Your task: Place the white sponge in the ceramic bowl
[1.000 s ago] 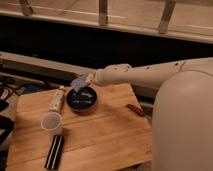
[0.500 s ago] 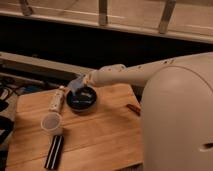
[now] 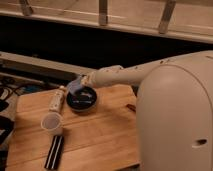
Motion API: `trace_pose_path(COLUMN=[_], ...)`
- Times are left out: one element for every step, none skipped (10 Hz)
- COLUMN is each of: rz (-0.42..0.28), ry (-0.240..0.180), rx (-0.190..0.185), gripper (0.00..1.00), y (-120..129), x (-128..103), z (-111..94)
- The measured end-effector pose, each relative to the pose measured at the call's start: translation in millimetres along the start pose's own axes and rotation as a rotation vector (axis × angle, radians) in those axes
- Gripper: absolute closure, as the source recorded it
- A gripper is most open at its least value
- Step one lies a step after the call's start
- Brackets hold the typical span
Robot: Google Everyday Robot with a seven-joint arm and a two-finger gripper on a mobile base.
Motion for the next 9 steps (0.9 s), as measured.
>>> trace_pose_path(rz=[0.001,-0.002,-0.005,-0.005,-0.002,-0.002,-0.004,-0.005,-0.004], ry=[0.0,0.001,0.001,0.001,0.001,0.002,0.002,0.003,0.002], rx=[0.004,0.003,0.001,0.001,0.004,0.004,0.002,0.001,0.002], gripper=[0.61,0.52,0.51,0.51,0.51,0.51,0.47,0.37,0.32], y=[-3.9,-2.7,-0.6,-0.9,-3.9,-3.7,-2.2,-1.3,-2.1], x=[1.7,4.0,4.2,4.3,4.5,5.7,6.4,7.2,7.3], z=[-0.8,0.3,1.3,1.2,0.1,0.8,1.5,1.9,1.5])
